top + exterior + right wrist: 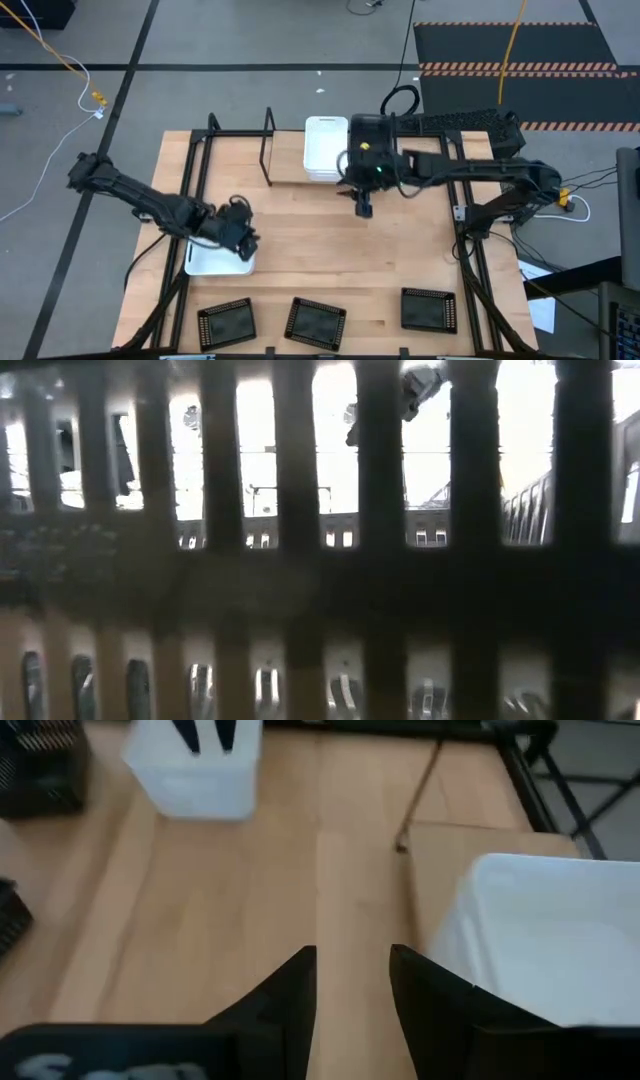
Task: Stack baskets on shelf by color
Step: Stack the white bin into the white bin on the shelf
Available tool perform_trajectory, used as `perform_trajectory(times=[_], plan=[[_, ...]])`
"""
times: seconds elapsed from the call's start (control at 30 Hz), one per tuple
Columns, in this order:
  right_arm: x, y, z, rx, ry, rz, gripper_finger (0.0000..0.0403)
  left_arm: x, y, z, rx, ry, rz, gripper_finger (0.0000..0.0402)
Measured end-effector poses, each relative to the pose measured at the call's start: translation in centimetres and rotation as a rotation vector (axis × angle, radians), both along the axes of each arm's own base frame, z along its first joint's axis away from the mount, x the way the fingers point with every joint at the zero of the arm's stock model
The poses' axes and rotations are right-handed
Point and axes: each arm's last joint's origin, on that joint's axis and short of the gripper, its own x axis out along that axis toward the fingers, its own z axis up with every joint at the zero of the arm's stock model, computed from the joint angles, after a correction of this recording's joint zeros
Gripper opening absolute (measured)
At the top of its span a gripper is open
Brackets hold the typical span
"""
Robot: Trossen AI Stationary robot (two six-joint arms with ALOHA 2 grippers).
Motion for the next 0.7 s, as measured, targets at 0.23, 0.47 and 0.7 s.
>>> perform_trajectory(times=[0.23,0.47,0.7], plan=[[0.0,2.5,-4.0,0.083,-0.244,0.210,0.0121,0.2,-3.5,0.9,-0.097,-0.006,-0.022,0.0147],[1.9,4.2,-5.9,0.081,-0.263,0.269,0.0121,-0.9,-6.4,0.0,-0.250,0.103,0.015,0.0147],[7.2,4.7,-7.0,-0.061,-0.308,0.381,0.0121,-2.3,-7.8,-0.7,-0.293,0.204,0.054,0.0147]])
